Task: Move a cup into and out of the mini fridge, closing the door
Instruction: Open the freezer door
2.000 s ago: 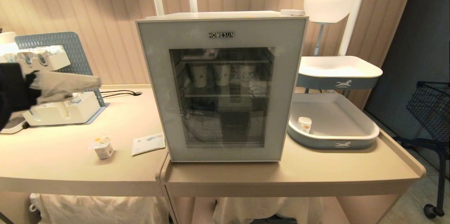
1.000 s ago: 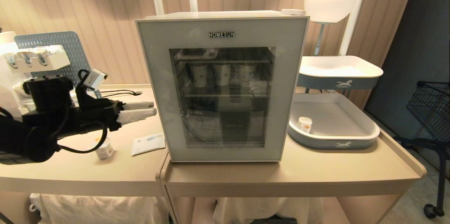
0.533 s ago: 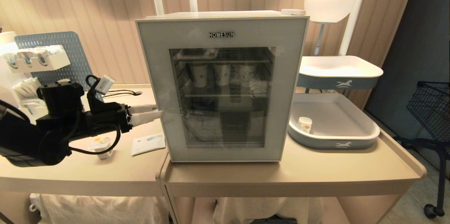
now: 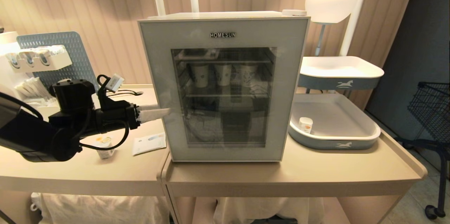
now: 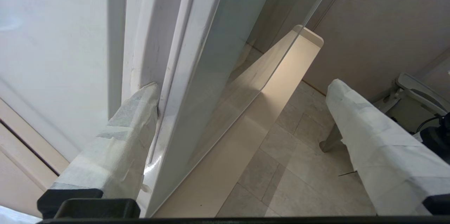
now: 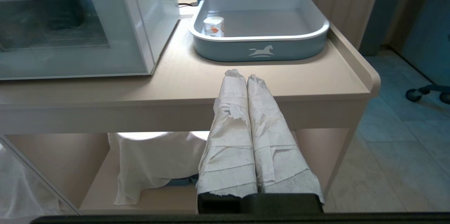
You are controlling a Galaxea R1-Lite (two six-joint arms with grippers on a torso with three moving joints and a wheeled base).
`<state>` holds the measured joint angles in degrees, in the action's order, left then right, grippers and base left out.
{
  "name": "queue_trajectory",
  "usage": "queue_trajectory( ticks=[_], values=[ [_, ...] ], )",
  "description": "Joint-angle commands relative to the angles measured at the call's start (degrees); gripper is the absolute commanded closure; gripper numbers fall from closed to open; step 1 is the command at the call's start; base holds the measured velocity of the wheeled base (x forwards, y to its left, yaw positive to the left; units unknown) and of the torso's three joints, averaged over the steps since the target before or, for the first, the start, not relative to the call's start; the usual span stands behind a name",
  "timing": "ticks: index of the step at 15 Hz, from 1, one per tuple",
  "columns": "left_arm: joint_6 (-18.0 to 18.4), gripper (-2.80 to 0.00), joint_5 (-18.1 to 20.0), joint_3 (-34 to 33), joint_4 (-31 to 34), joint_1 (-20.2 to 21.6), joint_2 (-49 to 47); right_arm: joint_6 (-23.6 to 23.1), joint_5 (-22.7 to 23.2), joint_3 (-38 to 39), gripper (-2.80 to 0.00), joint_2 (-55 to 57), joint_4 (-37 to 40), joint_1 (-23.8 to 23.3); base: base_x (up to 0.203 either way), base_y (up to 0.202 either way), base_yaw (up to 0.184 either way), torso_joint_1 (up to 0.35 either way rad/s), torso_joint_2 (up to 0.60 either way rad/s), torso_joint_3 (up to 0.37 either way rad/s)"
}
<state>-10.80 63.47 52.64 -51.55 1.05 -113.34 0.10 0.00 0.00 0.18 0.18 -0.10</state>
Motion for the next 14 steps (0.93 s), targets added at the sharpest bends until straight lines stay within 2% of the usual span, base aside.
queue_trajectory(
  ticks=[1, 3, 7, 14],
  values=[
    [0.1, -2.80, 0.4, 0.3, -1.1, -0.9, -0.9, 0.0, 0.0, 0.0, 0.00, 0.1, 0.0, 0.0, 0.000, 0.000, 0.000, 0.000, 0.00, 0.000],
    [-1.1, -2.80, 0.4, -0.3, -4.7, -1.0, 0.0, 0.0, 0.0, 0.0, 0.00, 0.1, 0.0, 0.0, 0.000, 0.000, 0.000, 0.000, 0.00, 0.000],
    [-3.5, -2.80, 0.6, -2.9, -5.0, -1.0, 4.8, 0.0, 0.0, 0.0, 0.00, 0.1, 0.0, 0.1, 0.000, 0.000, 0.000, 0.000, 0.00, 0.000],
    [-3.2, -2.80, 1.3, -12.0, -5.1, -0.8, 13.3, 0.0, 0.0, 0.0, 0.00, 0.1, 0.0, 0.1, 0.000, 0.000, 0.000, 0.000, 0.00, 0.000]
  ],
)
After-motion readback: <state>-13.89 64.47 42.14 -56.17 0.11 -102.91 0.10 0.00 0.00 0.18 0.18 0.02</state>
